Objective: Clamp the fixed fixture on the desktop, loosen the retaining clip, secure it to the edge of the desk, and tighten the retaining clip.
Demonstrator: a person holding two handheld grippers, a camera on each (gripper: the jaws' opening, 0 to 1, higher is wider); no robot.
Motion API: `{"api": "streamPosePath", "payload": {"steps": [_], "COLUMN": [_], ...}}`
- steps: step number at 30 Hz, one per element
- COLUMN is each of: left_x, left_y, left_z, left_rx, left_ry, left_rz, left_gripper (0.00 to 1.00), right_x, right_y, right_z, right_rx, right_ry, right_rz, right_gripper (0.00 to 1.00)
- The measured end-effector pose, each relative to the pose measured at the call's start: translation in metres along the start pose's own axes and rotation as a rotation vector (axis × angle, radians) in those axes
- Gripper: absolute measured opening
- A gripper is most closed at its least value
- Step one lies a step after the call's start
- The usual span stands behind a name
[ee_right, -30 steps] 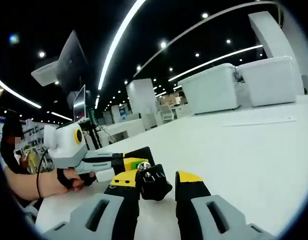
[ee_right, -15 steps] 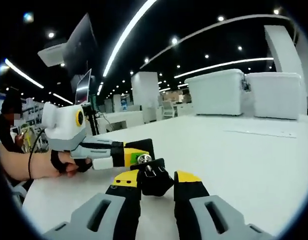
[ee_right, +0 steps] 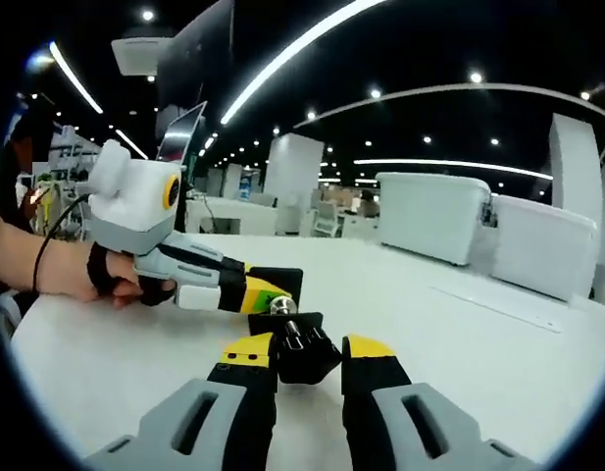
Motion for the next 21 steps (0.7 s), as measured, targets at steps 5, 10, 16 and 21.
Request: {"api": "streamPosePath", "payload": {"steps": [5,10,16,21], "left_x": [0.000,0.000,0.000,0.000], "left_y": [0.000,0.000,0.000,0.000], "left_z": [0.000,0.000,0.000,-0.001], "left_rx": [0.000,-0.001,-0.002,-0.002], "left_ry": [0.001,0.000,-0.001,-0.001], "left_rz": [0.001,0.001,0.001,0.001], "left_gripper": [0.05,0.05,0.05,0.05], "right_x": [-0.001,0.006,0.010,0.006], "right_y": [0.000,0.009,0.005,0.002], "right_z": [-0.005,-0.008,-0.015,-0.005], "right_rx": [0.003,-0.247,-0.394,-0.373], "right_ry": [-0.010,-0.007,0.002,0.021], "right_rz": [0.004,-0.079,-0.100,-0.065], "right_gripper": [0.23,0.25,0.25,0.25]}}
Point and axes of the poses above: the point that each gripper's makers call its tool centre point, and the gripper's own axes: x roughly backward along the fingers, z roughly to its left, y roughly out of its top, the point moved 2 cm from there along x, roughly backward along the fingers, and after that the axes turned 11 degrees about y, right-handed, at the moved point
